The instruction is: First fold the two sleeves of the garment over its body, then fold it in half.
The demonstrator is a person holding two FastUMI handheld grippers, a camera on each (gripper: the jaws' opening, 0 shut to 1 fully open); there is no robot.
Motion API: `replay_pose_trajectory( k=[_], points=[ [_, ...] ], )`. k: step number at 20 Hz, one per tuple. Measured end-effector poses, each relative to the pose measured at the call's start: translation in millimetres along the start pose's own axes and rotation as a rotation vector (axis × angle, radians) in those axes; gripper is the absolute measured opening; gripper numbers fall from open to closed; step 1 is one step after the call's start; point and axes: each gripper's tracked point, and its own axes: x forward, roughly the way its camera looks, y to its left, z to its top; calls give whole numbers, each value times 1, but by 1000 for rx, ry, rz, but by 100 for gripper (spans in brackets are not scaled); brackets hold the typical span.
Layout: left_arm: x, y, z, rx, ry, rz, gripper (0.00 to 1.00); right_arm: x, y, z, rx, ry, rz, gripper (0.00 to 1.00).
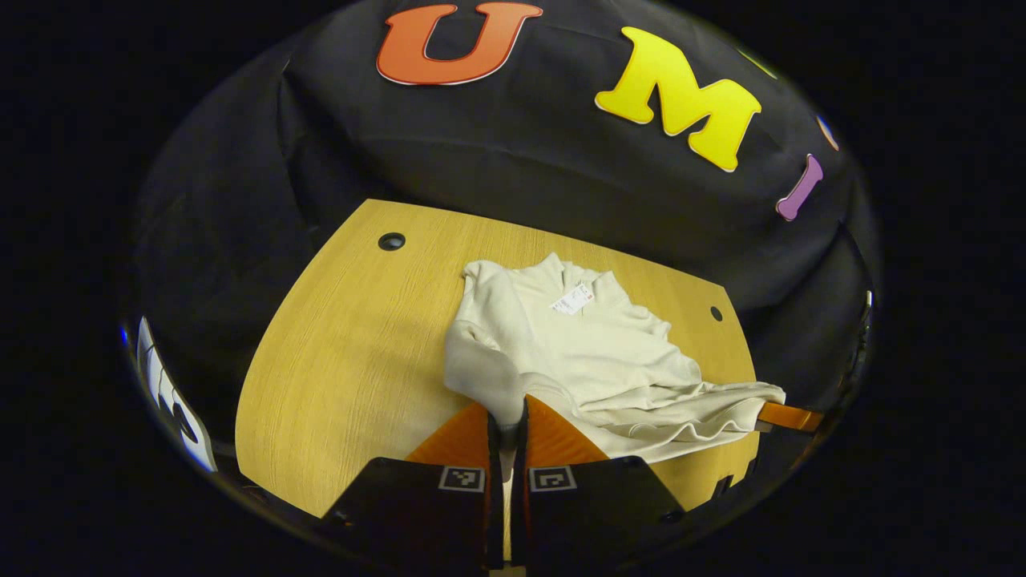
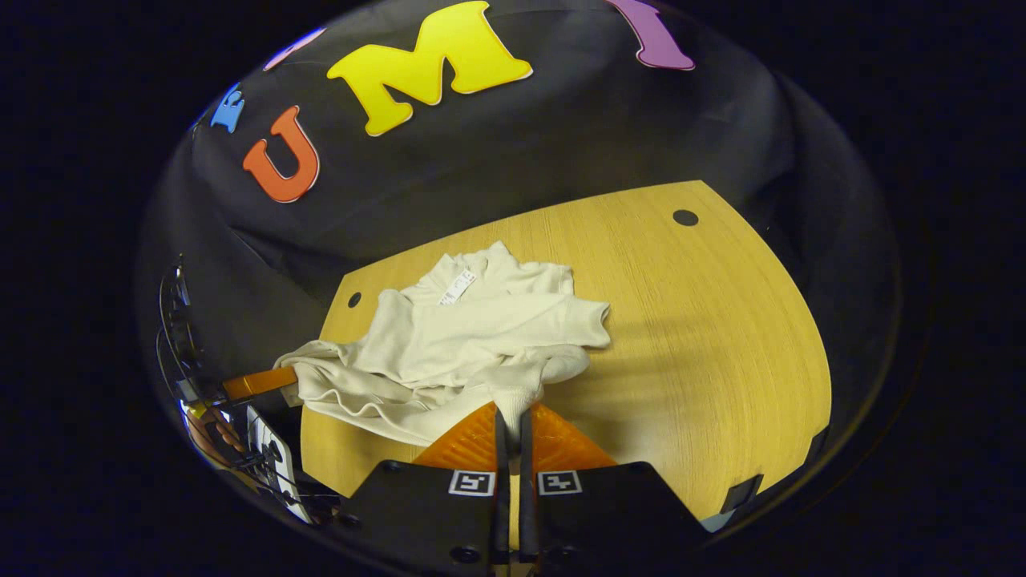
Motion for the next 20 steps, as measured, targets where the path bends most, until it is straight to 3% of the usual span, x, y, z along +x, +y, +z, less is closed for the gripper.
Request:
replay_pose_trajectory(
  k=[5, 9, 20],
  points=[
    [33, -22, 54, 16, -2, -13, 6, 30, 2, 66, -17, -80, -13, 5],
    [88, -24, 83, 13, 28, -1, 6, 89, 1, 112, -6, -83, -24, 5],
    [248, 15, 108, -72, 103, 59, 8, 274, -18, 164, 125, -27, -17, 6]
  ],
)
